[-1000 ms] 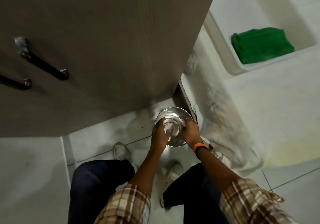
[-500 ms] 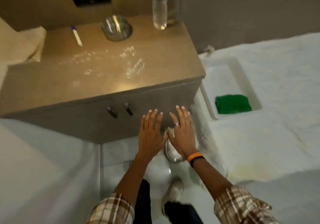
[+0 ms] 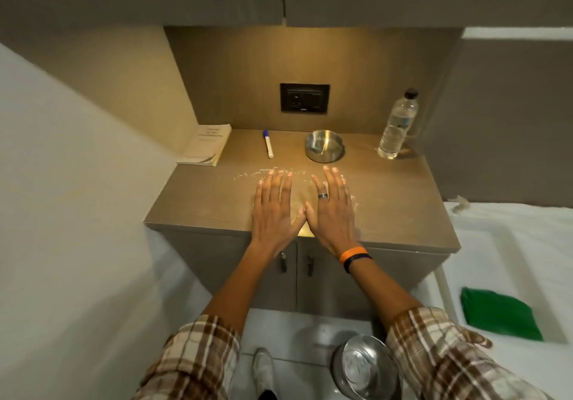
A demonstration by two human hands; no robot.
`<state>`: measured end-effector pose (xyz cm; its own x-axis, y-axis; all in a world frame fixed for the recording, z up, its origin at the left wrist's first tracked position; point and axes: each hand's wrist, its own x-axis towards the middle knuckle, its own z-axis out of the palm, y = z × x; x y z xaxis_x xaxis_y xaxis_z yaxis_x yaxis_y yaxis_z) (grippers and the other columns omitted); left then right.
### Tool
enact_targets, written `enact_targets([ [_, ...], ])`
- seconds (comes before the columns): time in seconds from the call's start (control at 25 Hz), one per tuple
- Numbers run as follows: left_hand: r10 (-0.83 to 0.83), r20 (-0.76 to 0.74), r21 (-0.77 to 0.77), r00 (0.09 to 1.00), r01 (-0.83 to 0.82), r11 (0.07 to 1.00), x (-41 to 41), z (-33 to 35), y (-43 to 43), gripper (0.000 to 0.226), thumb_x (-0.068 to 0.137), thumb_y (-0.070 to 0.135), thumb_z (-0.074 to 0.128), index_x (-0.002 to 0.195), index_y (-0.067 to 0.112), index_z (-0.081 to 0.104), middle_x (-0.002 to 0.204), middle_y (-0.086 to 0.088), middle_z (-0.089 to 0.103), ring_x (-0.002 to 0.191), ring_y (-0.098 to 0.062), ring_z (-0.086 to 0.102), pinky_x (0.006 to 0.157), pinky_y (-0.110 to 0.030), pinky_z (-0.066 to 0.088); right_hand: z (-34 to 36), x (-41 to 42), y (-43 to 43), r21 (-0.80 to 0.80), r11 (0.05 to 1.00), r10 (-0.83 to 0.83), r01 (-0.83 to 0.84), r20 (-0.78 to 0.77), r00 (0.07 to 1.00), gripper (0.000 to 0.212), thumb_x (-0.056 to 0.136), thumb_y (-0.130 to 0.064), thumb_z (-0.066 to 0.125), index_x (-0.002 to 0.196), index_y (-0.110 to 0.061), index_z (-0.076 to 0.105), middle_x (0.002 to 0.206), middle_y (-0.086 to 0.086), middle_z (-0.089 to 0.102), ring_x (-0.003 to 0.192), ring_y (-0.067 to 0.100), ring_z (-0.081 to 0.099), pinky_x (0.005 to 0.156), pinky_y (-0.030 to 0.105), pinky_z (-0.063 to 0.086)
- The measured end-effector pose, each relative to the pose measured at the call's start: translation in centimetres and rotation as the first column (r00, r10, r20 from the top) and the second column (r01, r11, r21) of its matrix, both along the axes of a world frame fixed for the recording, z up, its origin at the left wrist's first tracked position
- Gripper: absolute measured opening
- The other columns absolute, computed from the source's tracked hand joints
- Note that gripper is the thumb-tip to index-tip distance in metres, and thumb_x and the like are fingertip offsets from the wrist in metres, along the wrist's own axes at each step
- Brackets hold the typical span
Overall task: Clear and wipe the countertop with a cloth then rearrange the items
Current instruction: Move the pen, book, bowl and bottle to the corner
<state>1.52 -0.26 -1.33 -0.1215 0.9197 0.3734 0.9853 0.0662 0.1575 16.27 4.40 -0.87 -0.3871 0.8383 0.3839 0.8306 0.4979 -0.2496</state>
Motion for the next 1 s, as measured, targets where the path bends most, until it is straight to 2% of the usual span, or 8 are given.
enact_targets([
  [0.2,0.015,0.07,-0.136,0.997,-0.006,0.991,-9.0,-0.4,4.9,0.082,0.092,0.064,0.03,0.157,0.018,0.011,0.164,-0.011,0.021,0.154,-0.027,0.015,0.124,-0.049,0.02,-0.3,-9.1,5.3,-0.116,0.993,0.028,-0.033,-0.045,0.999,0.057,0.092,-0.034,0.056,0.142,-0.012,0.043,0.159,0.013,0.031,0.149,0.028,0.027,0.119,0.044,0.034],
  [0.32,-0.025,0.169,-0.213,0.985,0.061,0.975,-13.5,-0.7,8.7,0.078,0.096,0.057,0.041,0.157,0.019,0.01,0.165,-0.009,0.018,0.154,-0.026,0.015,0.123,-0.044,0.017,-0.8,-13.4,9.2,-0.217,0.975,0.039,-0.048,-0.048,0.998,0.045,0.096,-0.03,0.055,0.136,-0.01,0.051,0.157,0.011,0.035,0.143,0.027,0.037,0.108,0.041,0.047],
  [0.44,-0.048,0.271,-0.299,0.961,0.132,0.945,-16.5,-1.2,13.0,0.074,0.098,0.042,0.051,0.157,0.019,0.012,0.166,-0.007,0.014,0.154,-0.025,0.015,0.122,-0.041,0.015,-1.2,-16.3,13.7,-0.343,0.937,0.034,-0.064,-0.091,0.995,0.043,0.101,-0.026,0.05,0.141,-0.009,0.048,0.154,0.012,0.038,0.135,0.029,0.047,0.108,0.044,0.047],
  [0.52,-0.069,0.334,-0.308,0.94,0.178,0.934,-17.0,-1.3,15.5,0.069,0.097,0.029,0.055,0.155,0.018,0.02,0.164,-0.008,0.02,0.152,-0.024,0.021,0.122,-0.042,0.021,-1.4,-17.6,16.6,-0.407,0.911,0.026,-0.069,-0.111,0.993,0.04,0.101,-0.02,0.051,0.14,-0.01,0.049,0.148,0.013,0.045,0.128,0.031,0.053,0.106,0.046,0.047],
  [0.6,-0.085,0.403,-0.289,0.911,0.215,0.933,-16.8,-1.2,17.5,0.059,0.097,0.019,0.057,0.15,0.017,0.032,0.158,-0.009,0.033,0.146,-0.025,0.033,0.119,-0.04,0.029,-1.5,-18.4,18.7,-0.443,0.892,0.034,-0.09,-0.132,0.991,0.034,0.096,-0.008,0.054,0.13,-0.009,0.056,0.13,0.015,0.06,0.115,0.036,0.06,0.099,0.047,0.049],
  [0.72,-0.07,0.497,-0.264,0.865,0.228,0.937,-16.6,-1.5,19.9,0.053,0.094,0.014,0.063,0.143,0.016,0.044,0.148,-0.009,0.047,0.14,-0.024,0.041,0.116,-0.039,0.034,-2.3,-19.5,20.3,-0.478,0.874,0.025,-0.091,-0.142,0.99,0.039,0.086,0.004,0.057,0.122,-0.009,0.062,0.113,0.015,0.071,0.108,0.036,0.064,0.109,0.051,0.04],
  [0.84,-0.029,0.531,-0.261,0.847,0.196,0.945,-17.1,-2.1,20.5,0.053,0.092,0.015,0.066,0.142,0.015,0.047,0.148,-0.009,0.049,0.14,-0.026,0.041,0.113,-0.04,0.037,-2.7,-20.0,20.1,-0.492,0.867,-0.037,-0.076,-0.215,0.976,0.033,0.083,0.007,0.058,0.113,-0.005,0.065,0.097,0.017,0.072,0.094,0.037,0.065,0.104,0.054,0.044],
  [1.0,0.092,0.573,-0.283,0.814,0.091,0.955,-19.7,-2.1,19.5,0.059,0.094,0.014,0.063,0.148,0.024,0.04,0.143,-0.009,0.052,0.132,-0.026,0.051,0.107,-0.041,0.047,-1.7,-22.5,18.8,-0.527,0.818,0.016,-0.232,-0.383,0.924,0.043,0.083,0.008,0.055,0.121,-0.01,0.065,0.102,0.013,0.074,0.097,0.031,0.069,0.09,0.051,0.053],
])
